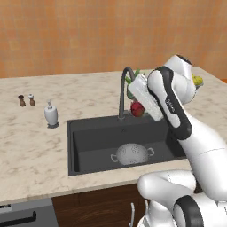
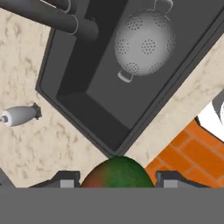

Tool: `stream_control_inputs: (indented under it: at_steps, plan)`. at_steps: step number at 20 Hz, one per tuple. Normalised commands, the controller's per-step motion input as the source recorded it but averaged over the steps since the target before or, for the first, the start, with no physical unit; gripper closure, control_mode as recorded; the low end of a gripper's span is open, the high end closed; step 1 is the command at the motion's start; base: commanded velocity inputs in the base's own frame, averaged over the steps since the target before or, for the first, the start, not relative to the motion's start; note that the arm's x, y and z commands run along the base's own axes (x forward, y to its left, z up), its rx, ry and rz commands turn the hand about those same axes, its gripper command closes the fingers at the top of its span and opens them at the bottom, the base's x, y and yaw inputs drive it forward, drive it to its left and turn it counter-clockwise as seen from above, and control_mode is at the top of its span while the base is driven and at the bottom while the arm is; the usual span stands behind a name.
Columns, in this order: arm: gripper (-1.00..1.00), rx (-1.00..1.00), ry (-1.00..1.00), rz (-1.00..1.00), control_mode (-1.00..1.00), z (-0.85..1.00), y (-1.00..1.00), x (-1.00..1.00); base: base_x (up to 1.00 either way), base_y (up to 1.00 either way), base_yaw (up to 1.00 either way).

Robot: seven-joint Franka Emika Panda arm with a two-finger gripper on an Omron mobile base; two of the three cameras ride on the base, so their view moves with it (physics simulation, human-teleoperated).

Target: Put the colander in the sink, put the tangerine, mango in the colander, and turn on the sink faucet and pour water over the colander.

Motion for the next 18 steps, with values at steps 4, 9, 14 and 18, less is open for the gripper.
stream_control_inputs:
  at_steps: [4,9,14,18]
  plan:
    - [1.00,0.21,0.01,0.00,-1.00,0.05,-1.00,0.00,0.00,0.00,0.00]
    - [1.00,0.15,0.01,0.00,-1.00,-0.01,-0.99,0.00,0.00,0.00,0.00]
    - [1.00,0.14,0.00,0.02,-1.00,-0.16,-0.38,0.06,0.00,0.00,0.00]
    - [1.00,0.00,0.01,0.00,-1.00,-0.44,0.00,0.21,0.00,0.00,0.00]
